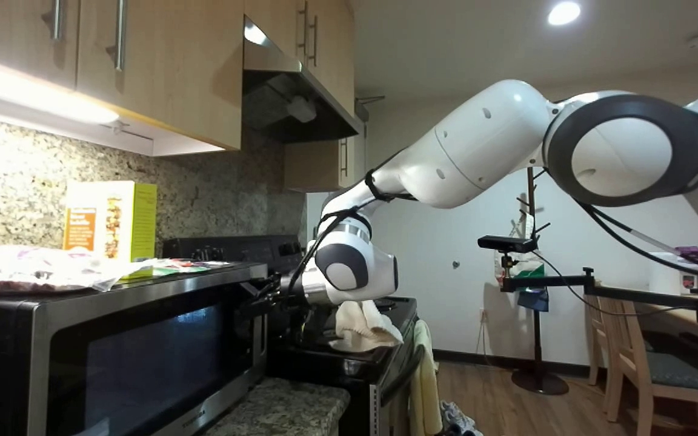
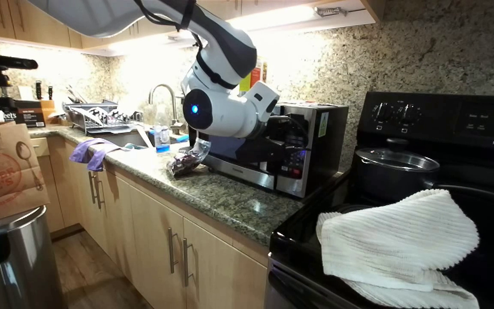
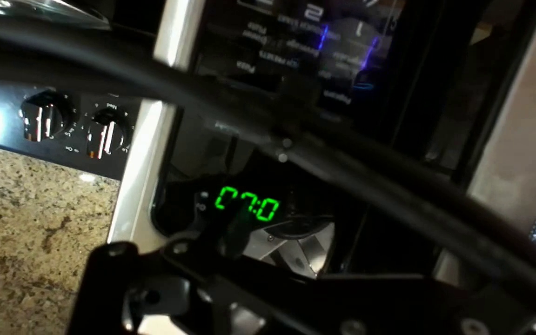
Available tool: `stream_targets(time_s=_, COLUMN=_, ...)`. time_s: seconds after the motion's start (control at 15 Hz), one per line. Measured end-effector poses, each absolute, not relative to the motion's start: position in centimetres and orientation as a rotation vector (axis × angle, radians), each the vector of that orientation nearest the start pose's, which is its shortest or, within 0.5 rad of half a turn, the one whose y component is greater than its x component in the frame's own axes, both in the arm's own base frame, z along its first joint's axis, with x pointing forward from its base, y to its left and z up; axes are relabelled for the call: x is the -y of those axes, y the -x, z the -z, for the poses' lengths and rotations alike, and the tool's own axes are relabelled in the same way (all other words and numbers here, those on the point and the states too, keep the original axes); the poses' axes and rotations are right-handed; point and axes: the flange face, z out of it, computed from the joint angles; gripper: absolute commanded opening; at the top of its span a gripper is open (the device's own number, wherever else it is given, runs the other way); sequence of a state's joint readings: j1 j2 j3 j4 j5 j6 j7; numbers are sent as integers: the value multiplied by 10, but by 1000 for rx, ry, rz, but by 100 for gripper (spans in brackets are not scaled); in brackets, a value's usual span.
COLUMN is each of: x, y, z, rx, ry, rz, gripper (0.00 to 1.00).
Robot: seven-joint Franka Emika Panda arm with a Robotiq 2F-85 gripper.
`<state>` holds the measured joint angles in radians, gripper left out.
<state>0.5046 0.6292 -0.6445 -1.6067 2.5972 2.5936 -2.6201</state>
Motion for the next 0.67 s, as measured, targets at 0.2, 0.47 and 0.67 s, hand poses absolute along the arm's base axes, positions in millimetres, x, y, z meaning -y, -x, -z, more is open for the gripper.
stream_targets(time_s=0.2, x=40, y=-716, z=-342, rx=658, ry=2315, rz=2112, gripper=100)
stream_targets(time_s=0.47, x=46, y=-726, z=-338, rx=729, ry=2252, rz=2149, gripper=100)
stream_targets(time_s=0.67, x=44, y=-725, z=-336, rx=706, ry=2252, rz=2139, gripper=100)
